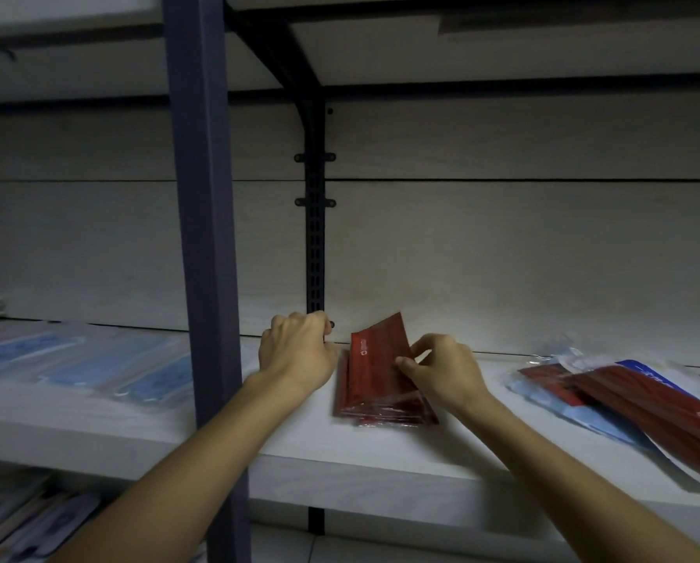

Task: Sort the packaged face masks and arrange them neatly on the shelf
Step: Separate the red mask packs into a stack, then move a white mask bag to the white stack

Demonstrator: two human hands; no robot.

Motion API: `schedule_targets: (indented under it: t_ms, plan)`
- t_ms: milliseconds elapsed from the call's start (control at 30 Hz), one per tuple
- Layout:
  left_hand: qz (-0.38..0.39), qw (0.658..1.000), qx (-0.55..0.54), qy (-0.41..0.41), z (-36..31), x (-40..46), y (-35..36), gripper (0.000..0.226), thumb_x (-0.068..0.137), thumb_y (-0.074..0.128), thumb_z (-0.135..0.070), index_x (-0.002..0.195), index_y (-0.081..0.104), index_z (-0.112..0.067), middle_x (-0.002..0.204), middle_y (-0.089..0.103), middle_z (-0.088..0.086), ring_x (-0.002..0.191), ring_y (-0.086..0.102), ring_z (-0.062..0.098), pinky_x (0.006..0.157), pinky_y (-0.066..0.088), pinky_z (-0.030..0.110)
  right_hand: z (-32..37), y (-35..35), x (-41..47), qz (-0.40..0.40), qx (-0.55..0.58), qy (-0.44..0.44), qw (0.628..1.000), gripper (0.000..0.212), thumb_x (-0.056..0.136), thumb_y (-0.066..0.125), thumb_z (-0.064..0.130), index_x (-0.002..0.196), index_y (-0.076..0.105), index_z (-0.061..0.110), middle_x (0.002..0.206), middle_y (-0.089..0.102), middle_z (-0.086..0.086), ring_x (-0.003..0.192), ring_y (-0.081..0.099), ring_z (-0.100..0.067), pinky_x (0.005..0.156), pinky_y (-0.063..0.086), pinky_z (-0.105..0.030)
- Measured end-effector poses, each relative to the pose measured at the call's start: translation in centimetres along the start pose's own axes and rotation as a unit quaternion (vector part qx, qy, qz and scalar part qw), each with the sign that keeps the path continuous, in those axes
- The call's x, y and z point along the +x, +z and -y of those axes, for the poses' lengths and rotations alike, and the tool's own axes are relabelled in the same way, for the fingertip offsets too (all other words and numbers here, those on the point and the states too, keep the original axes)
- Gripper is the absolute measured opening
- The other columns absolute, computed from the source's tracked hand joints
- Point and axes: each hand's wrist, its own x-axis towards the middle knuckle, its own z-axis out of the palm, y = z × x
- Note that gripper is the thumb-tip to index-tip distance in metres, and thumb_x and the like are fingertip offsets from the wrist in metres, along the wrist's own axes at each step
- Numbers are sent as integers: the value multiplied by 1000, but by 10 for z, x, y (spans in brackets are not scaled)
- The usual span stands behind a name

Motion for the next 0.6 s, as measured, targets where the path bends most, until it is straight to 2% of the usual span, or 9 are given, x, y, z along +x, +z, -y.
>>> schedule_targets:
  t_ms: [100, 200, 400, 600]
  plan:
    - [7, 1000, -5, 13, -1, -1, 1, 31, 93, 52, -22, 123, 57, -21, 121, 60, 4, 115, 48, 28, 89, 42, 34, -2, 1, -3, -12, -105, -9, 994, 34, 88, 58, 54, 99, 65, 22, 93, 70, 2, 97, 61, -23, 89, 44, -36]
    - [17, 999, -26, 27, 0, -1, 2, 29, 91, 54, -22, 119, 59, -20, 120, 62, 4, 114, 50, 27, 92, 45, 35, -4, 0, -6, -39, -149, -15, 988, 36, 89, 53, 53, 101, 64, 21, 98, 70, 0, 105, 58, -28, 87, 37, -36]
    - [21, 996, -50, 71, -6, -11, 10, 24, 92, 54, -25, 115, 60, -20, 116, 63, 3, 111, 52, 26, 90, 47, 37, -10, -14, -24, -89, -177, -24, 980, 31, 91, 53, 49, 106, 65, 24, 100, 71, 0, 106, 59, -27, 85, 39, -35]
    - [31, 988, -81, 125, -31, -31, 23, 24, 91, 54, -23, 113, 63, -22, 115, 63, 4, 111, 53, 28, 92, 45, 34, -32, -45, -70, -147, -281, -39, 948, 32, 95, 50, 45, 111, 62, 19, 105, 68, -3, 109, 54, -30, 86, 37, -36]
